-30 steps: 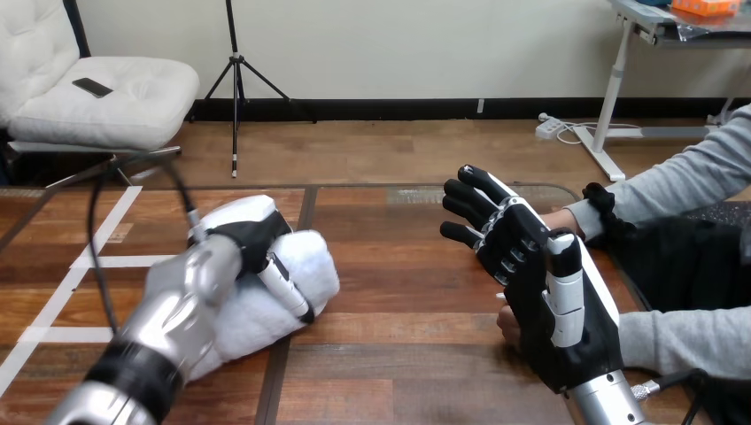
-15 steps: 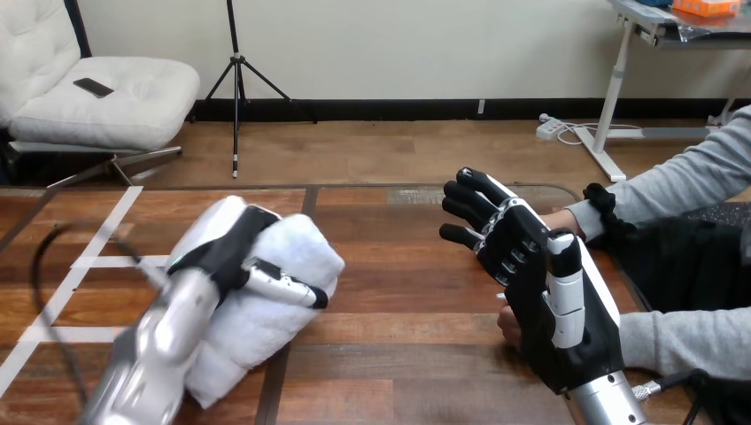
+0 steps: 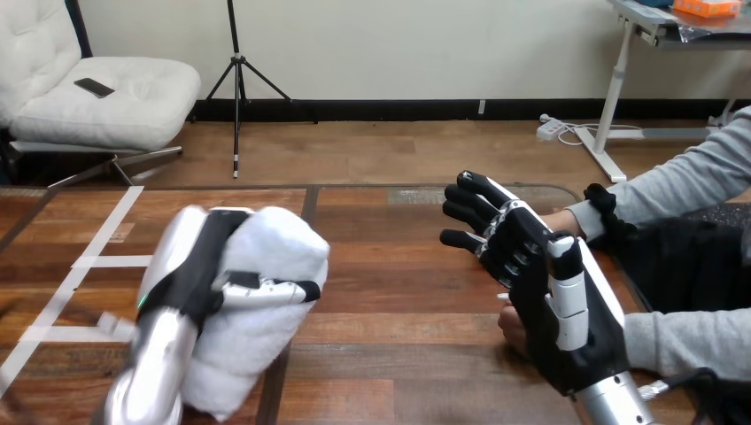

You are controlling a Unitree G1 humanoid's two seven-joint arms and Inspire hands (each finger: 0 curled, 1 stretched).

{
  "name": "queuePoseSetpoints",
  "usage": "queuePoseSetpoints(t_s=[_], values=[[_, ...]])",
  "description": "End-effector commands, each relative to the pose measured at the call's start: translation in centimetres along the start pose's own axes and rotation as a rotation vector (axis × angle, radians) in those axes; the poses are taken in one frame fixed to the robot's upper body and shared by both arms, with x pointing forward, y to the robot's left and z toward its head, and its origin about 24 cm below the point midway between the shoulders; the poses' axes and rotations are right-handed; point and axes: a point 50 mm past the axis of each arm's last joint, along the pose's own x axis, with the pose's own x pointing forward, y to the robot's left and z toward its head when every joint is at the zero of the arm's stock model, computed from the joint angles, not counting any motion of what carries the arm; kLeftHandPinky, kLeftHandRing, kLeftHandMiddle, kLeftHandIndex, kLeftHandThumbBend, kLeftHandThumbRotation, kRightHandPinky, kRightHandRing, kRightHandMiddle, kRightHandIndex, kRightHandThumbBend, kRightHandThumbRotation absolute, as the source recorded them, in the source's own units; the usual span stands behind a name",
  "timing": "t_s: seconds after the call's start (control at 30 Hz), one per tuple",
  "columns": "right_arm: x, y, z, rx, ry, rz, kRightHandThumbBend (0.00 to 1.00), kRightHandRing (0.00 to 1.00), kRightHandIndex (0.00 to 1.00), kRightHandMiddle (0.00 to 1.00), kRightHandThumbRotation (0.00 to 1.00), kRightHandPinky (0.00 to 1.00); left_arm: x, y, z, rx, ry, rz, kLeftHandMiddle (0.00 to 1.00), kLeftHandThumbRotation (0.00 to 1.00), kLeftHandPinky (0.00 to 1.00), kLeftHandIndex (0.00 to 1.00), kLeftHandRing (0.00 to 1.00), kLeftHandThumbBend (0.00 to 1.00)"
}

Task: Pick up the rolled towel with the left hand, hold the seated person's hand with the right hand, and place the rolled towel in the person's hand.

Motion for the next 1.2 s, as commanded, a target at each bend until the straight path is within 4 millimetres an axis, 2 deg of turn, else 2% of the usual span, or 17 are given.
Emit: queuePoseSetpoints(t_s=[0.0,0.3,0.33,0.37,0.43,0.53,0.9,1.17], values=[[0.9,-1.2,1.4,-0.083,-0.064,0.005,0.8,0.87,0.85,0.87,1.0,0.76,-1.3,0.4,2.3,-0.123,-0.14,0.084,0.37,0.0,0.27,0.42,0.31,0.74],[1.1,-2.2,1.7,-0.151,-0.074,0.03,0.72,0.85,0.84,0.86,1.0,0.75,-2.8,0.4,3.1,-0.17,-0.251,0.091,0.37,0.0,0.29,0.4,0.33,0.73],[1.3,-3.1,1.9,-0.19,-0.065,0.024,0.7,0.84,0.83,0.86,1.0,0.74,-3.5,0.3,3.5,-0.221,-0.282,0.115,0.37,0.0,0.28,0.39,0.33,0.73],[1.4,-3.8,2.0,-0.219,-0.058,0.019,0.76,0.83,0.82,0.84,0.98,0.74,-4.0,0.2,3.9,-0.257,-0.303,0.134,0.38,0.0,0.29,0.39,0.34,0.73],[1.6,-4.8,2.3,-0.267,-0.049,0.007,0.8,0.83,0.82,0.84,0.97,0.74,-4.6,0.3,4.3,-0.304,-0.328,0.158,0.39,0.0,0.3,0.39,0.35,0.72],[1.7,-5.2,2.5,-0.289,-0.046,0.002,0.84,0.82,0.81,0.82,0.95,0.74,-4.8,0.3,4.5,-0.322,-0.342,0.162,0.39,0.0,0.31,0.39,0.36,0.72],[2.2,-7.1,3.4,-0.387,-0.014,0.019,0.89,0.81,0.8,0.81,0.91,0.74,-4.9,0.7,4.9,-0.385,-0.396,0.184,0.39,0.0,0.31,0.39,0.35,0.69],[2.2,-8.2,3.7,-0.466,0.026,0.07,0.89,0.85,0.83,0.85,0.92,0.78,-4.8,0.6,4.6,-0.401,-0.393,0.187,0.39,0.0,0.3,0.39,0.35,0.69]])
